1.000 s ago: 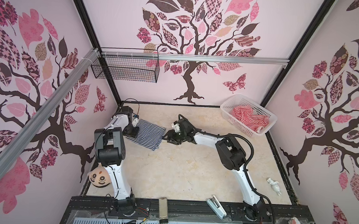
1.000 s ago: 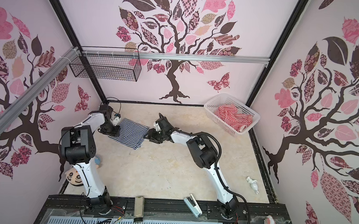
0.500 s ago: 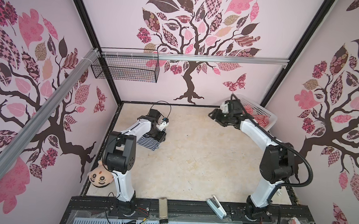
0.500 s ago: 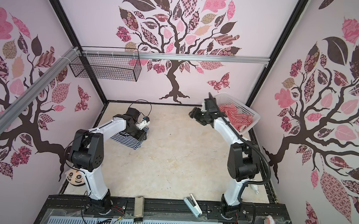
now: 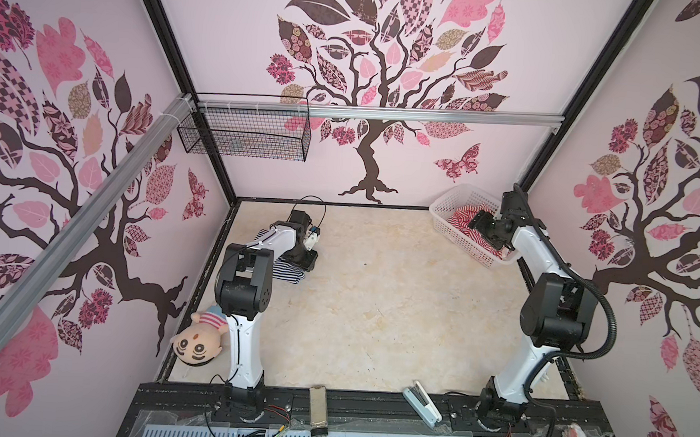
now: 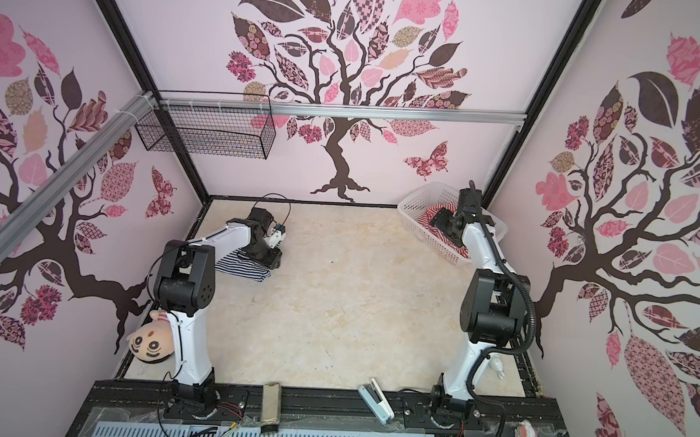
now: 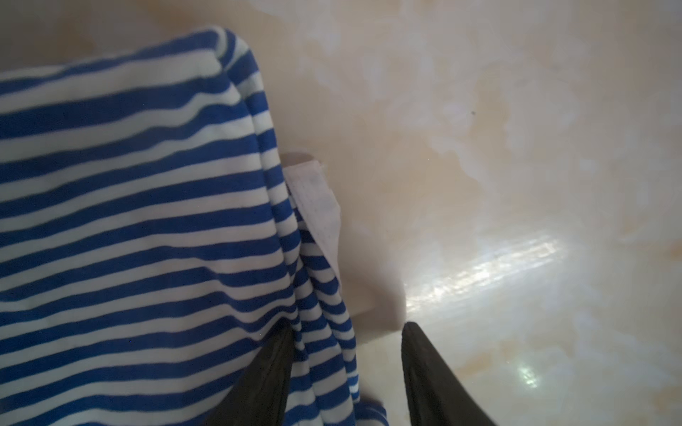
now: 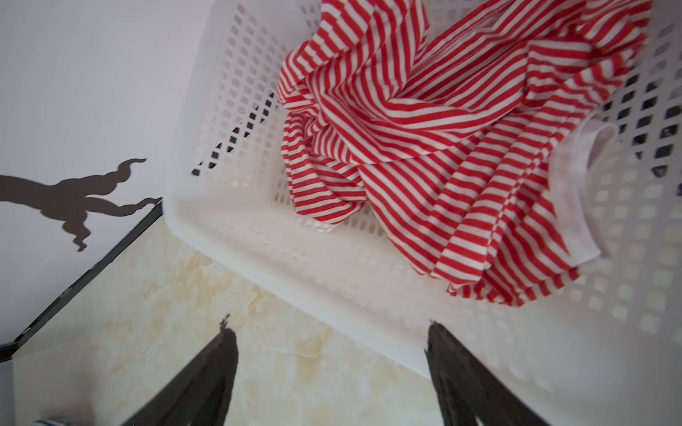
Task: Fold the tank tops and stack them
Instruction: 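Grasp the red striped garment in the basket with the right gripper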
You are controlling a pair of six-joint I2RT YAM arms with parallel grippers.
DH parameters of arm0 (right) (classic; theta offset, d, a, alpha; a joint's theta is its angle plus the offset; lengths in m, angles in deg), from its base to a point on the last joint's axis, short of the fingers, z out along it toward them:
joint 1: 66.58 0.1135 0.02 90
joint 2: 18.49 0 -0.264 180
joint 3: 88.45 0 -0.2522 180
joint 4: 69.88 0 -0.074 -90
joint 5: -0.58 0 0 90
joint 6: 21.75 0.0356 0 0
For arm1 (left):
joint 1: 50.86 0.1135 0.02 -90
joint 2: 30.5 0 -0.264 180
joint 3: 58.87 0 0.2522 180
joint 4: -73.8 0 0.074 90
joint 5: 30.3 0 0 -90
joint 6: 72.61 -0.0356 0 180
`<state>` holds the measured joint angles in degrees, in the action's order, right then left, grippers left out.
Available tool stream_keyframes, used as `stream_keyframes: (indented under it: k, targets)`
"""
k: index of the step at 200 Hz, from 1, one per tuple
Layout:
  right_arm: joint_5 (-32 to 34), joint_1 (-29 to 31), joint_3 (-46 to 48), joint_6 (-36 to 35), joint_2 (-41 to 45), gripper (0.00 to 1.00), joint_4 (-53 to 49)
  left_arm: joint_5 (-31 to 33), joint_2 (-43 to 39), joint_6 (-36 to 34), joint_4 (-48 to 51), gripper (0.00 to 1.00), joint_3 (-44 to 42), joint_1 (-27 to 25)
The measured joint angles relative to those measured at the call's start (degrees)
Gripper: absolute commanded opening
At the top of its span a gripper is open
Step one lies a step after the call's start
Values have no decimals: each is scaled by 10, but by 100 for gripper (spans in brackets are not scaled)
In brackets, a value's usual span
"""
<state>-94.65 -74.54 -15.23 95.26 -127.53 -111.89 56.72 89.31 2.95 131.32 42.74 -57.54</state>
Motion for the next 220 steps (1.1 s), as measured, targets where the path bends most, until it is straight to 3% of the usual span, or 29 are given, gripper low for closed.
stream_keyframes:
  k: [58,85,107,131,174,220]
  targets:
    - [91,-12,-118,-23,-110,84,-51,-1,-13,8,18,52,-5,24]
    - [113,-16,-143,-29,-145,85,-70,-17,-80,7,22,52,-52,6]
    - [127,-18,-157,-32,-167,94,-81,-39,-143,8,23,52,-83,-10]
    - [135,-23,-240,-32,-222,98,-109,-61,-196,8,21,52,-123,-27]
    - [156,-35,-428,-32,-340,98,-152,-77,-244,9,29,52,-195,-37]
    - [155,-46,-508,-30,-421,92,-183,-78,-273,12,33,52,-228,-36]
